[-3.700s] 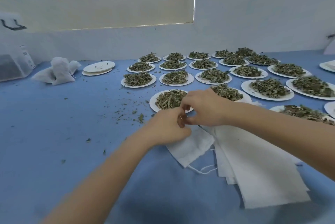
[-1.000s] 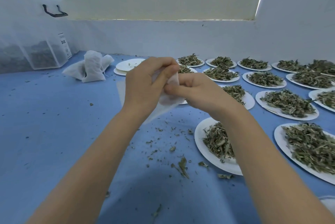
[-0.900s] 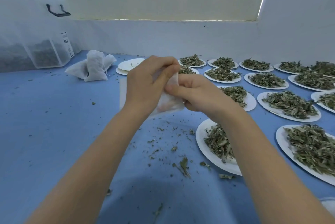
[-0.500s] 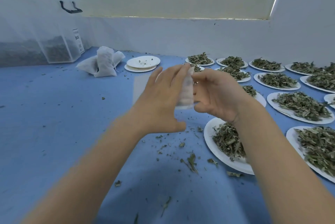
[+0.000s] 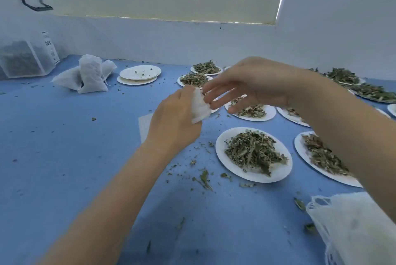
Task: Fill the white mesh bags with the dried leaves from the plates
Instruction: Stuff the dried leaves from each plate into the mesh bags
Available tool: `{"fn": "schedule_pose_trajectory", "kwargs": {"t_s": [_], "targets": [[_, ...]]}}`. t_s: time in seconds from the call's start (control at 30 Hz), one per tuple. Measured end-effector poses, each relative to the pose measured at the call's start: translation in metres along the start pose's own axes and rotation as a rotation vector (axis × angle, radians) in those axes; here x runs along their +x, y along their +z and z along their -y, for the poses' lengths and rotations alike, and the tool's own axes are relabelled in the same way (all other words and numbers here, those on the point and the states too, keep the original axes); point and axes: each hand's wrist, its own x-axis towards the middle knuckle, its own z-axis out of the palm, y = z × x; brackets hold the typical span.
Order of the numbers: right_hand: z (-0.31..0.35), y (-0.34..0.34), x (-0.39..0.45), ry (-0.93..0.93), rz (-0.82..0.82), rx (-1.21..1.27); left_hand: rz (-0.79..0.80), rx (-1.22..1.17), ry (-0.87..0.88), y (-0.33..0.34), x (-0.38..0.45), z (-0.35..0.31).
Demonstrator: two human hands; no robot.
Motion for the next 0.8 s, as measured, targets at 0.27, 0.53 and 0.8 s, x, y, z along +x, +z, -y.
{"fn": "schedule_pose_trajectory", "kwargs": {"t_s": [0.27,0.53,0.8], "targets": [[-0.077,-0.014,-0.044,0.03,-0.263,-1.014,0.182,-0.044,0.154,0.032,-0.001,-0.011],[-0.106,0.023,-0.045,0.26,-0.461,-0.865,0.223,0.04,0.336,0.048,-0.008,-0.005],[-0.106,0.036,-0.042,0.152,-0.686,-0.773,0.164,0.042,0.357,0.048,-0.012,-0.005]]}}
